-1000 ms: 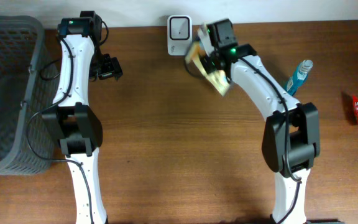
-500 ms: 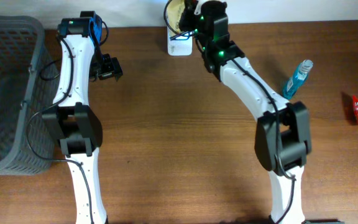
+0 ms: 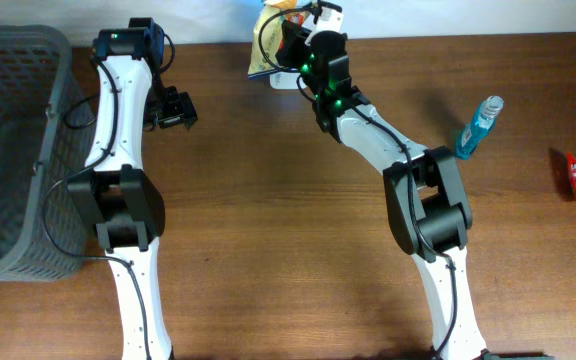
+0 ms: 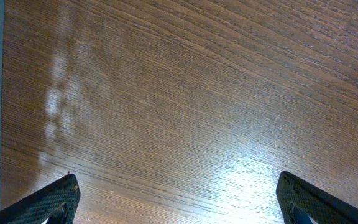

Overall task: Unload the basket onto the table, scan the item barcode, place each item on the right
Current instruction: 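Hold the bag up in front of the scanner with the right gripper, then carry the bag right and drop it near the red bag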

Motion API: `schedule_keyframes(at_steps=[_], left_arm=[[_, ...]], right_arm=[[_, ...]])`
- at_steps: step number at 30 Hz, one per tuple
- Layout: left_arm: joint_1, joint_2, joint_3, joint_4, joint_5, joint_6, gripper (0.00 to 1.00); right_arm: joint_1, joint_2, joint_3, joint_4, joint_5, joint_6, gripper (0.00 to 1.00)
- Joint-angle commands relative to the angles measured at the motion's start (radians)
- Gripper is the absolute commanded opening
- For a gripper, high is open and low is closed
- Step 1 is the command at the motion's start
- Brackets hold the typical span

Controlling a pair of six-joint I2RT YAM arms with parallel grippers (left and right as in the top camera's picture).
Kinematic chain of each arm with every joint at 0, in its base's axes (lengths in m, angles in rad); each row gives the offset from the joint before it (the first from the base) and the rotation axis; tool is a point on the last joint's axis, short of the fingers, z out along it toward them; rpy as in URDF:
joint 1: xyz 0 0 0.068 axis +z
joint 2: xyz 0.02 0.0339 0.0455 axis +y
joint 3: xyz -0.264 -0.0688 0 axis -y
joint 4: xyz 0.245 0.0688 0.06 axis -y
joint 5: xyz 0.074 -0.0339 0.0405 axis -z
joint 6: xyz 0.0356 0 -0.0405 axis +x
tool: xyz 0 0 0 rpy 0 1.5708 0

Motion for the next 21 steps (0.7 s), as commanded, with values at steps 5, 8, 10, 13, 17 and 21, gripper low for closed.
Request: schedule_keyframes(at_steps=[5,8,10,13,17,21], left_arm=[[0.003,0.005,0.006,-0.002,-0.011,-0.013,0.99],[0.004,0.005,0.006,-0.002,-0.011,-0.013,0.99],[0.003,0.005,0.006,-0.002,-0.011,-0.013,0.99],[0.003,0.005,0.006,-0.002,-0.011,-0.013,0.99],[0.004,0.005,0.006,-0.002,-0.011,-0.013,0.99],[0.004,0.005,0.006,-0.002,-0.011,-0.013,0.99]], right_arm=[[-0.019,-0.162,0.028,-0.013,-0.017,-0.131,0.04],[-0.062,-0.253,0.028,-0.064,-0.017,-0.131,0.04],[-0.108,-0.331,0.028,-0.132,-0.016,-0.132,0.04],[-0.196,-0.448,0.028,-0.269,-0.012,-0.159,0.04],[-0.332,-0.598,0.028,-0.543,0.093,-0.188,0.04],[-0.517,-0.719,0.028,-0.866,0.286,-0.188,0.04]])
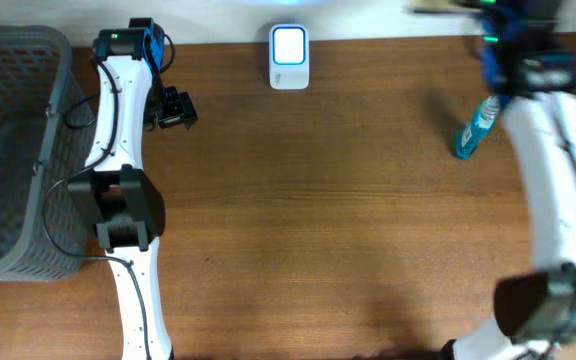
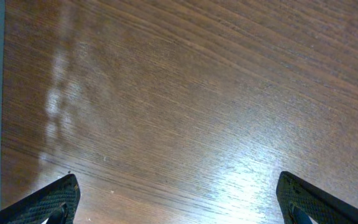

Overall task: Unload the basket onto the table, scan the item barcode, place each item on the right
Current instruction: 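Carry the bag right and drop it near the red bag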

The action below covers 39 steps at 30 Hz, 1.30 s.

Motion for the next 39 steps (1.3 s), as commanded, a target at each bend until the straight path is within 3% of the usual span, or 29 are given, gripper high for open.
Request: schedule_keyframes(at_steps=[1,6,11,15,19,24,26,27,30,37,39], left_arm=[[0.004,0.005,0.006,-0.002,-0.009,-0.012,0.99],[0.003,0.005,0.006,-0.002,-0.009,-0.012,0.99],[0.003,0.005,0.006,-0.002,-0.009,-0.012,0.99],[0.004,0.005,0.006,-0.002,-0.009,-0.012,0.99],[0.003,0.005,0.006,-0.002,-0.009,-0.012,0.99],[0.003,0.005,0.006,-0.002,-0.009,-0.012,0.99],[0.003,0.005,0.006,-0.002,-0.009,-0.012,0.99],[0.003,0.005,0.006,-0.002,-0.009,-0.012,0.99],[0.003,0.005,0.006,-0.002,-0.009,-0.012,0.99],[0.004,0.005,0.006,-0.002,-0.009,-0.012,0.99],[0.004,0.005,0.006,-0.002,-0.009,-0.012,0.99]], right_arm=[[-0.2,-0.103,0.005,-0.255,0.21,-0.018,0.04],[-0.491,-0.071,0.001,-0.539,0.224,-0.018,0.04],[-0.697,0.027,-0.001,-0.637,0.187,-0.018,0.04],[-0.77,0.127,-0.002,-0.674,0.056,-0.018,0.04],[-0.773,0.201,-0.003,-0.679,0.053,-0.018,0.05],[-0.774,0.263,-0.003,-0.702,0.074,-0.018,0.26],[-0.774,0.264,-0.003,-0.709,0.088,-0.018,0.51],[-0.774,0.264,-0.002,-0.71,0.085,-0.018,0.56],[-0.773,0.261,-0.002,-0.714,0.031,-0.019,0.62],[-0.721,0.251,-0.002,-0.611,-0.642,-0.248,0.68],[-0.666,0.251,-0.002,-0.587,-0.859,-0.37,0.79]])
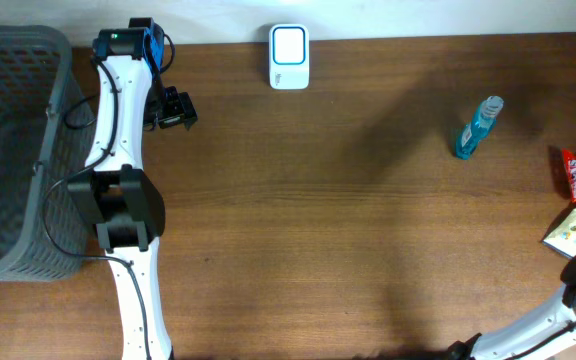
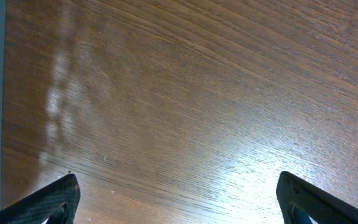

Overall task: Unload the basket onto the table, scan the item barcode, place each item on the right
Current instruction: 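Carry the bag right and drop it near the red bag, then grasp the blue mouthwash bottle with the right gripper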

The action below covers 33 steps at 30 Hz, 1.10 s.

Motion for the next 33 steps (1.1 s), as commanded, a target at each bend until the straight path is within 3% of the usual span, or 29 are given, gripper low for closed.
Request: schedule_keyframes(at_steps=[1,2,5,9,16,20,23,28,30,33], left_arm=[[0.004,0.005,0.006,-0.002,-0.008,-0.01,0.99],[0.003,0.005,0.006,-0.002,-0.008,-0.01,0.99],[0.003,0.005,0.006,-0.001,-0.008,-0.01,0.99],[0.005,0.005,0.006,-0.001,-0.008,-0.01,0.99],[0.002,0.005,0.006,-0.001,-0.008,-0.01,0.99],[0.002,0.005,0.006,-0.001,-0.008,-0.01,0.99],[0.003,0.005,0.006,-0.002,-0.008,-0.01,0.99],[0.003,0.005,0.006,-0.002,-0.008,-0.01,0.99],[0.003,0.005,0.006,-0.001,-0.008,-0.01,0.99],[0.004,0.005,0.006,-0.001,-0.008,-0.01,0.99]], right_arm=[[0.115,-0.006,0.002,0.016,-0.484,-0.244,0.88],[0.15,-0.006,0.002,0.016,-0.502,-0.276,0.94],[0.269,-0.006,0.002,0.026,-0.41,-0.343,0.96],[0.399,-0.006,0.002,0.049,-0.074,-0.344,0.96],[0.488,-0.005,0.002,0.024,0.281,-0.344,0.94],[0.494,0.004,0.002,-0.003,0.352,-0.344,0.93],[0.495,0.027,0.002,-0.027,0.346,-0.343,0.82],[0.495,0.051,0.002,-0.036,0.226,-0.343,0.77],[0.494,0.05,0.002,-0.032,0.223,-0.343,0.61],[0.494,0.05,0.002,-0.042,0.223,-0.343,0.46]])
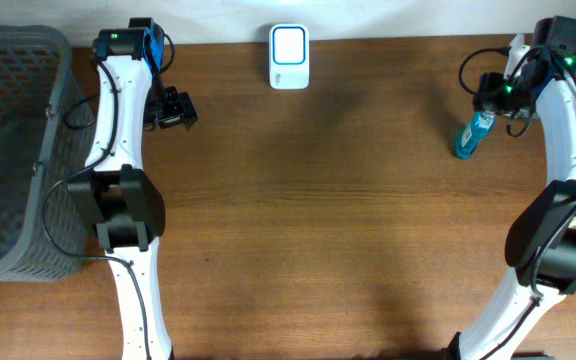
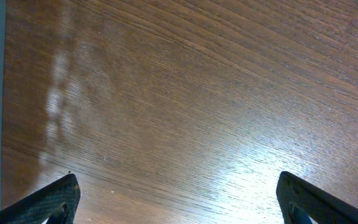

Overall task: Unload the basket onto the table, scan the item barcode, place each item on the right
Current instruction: 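Grasp the blue mouthwash bottle with the right gripper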

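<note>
The white barcode scanner (image 1: 289, 43) lies at the table's back edge. A blue spray bottle (image 1: 471, 132) stands tilted at the back right. My right gripper (image 1: 489, 93) is right at the bottle's top; the overhead view does not show how its jaws stand. Far to the left, my left gripper (image 1: 175, 109) hangs near the back left. In the left wrist view, the left gripper (image 2: 178, 188) is open, with its dark fingertips (image 2: 61, 194) wide apart over bare wood and nothing between them.
A grey mesh basket (image 1: 8, 150) fills the left edge of the table. The right arm's links (image 1: 568, 140) run down the right side and cover the table's right edge.
The right arm, then almost out of view at the lower right, now reaches to the back right with its gripper at the blue bottle's top. The yellow bag and red packet no longer show.
The right gripper first held a yellow snack bag over the white scanner. Then it was at the far back right, blurred. After that the bag lay at the right edge beside a red packet. Now the gripper is at the blue bottle. The left arm stayed still, open.
</note>
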Motion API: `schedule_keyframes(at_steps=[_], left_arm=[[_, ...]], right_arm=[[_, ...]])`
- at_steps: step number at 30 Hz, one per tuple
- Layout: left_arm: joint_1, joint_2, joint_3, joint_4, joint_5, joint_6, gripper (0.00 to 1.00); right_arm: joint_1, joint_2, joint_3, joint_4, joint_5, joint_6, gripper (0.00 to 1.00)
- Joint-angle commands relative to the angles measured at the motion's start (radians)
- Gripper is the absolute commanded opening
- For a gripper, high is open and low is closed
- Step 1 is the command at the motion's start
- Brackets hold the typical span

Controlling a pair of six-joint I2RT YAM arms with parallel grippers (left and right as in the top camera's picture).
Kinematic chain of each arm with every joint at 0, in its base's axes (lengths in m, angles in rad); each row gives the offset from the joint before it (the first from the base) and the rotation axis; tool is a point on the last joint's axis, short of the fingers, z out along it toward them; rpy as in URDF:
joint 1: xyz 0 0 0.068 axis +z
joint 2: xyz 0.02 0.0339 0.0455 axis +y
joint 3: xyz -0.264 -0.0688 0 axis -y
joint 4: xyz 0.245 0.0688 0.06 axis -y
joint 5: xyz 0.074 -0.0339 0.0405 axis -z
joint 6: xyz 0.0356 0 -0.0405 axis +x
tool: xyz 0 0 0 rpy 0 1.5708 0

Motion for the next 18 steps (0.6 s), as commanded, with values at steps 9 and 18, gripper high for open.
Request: schedule_keyframes(at_steps=[9,18], left_arm=[[0.004,0.005,0.006,-0.001,-0.008,-0.01,0.99],[0.004,0.005,0.006,-0.001,-0.008,-0.01,0.99]], right_arm=[[0.016,-0.003,0.006,-0.015,-0.215,-0.006,0.32],[0.154,-0.004,0.023,0.042,-0.424,0.077,0.29]])
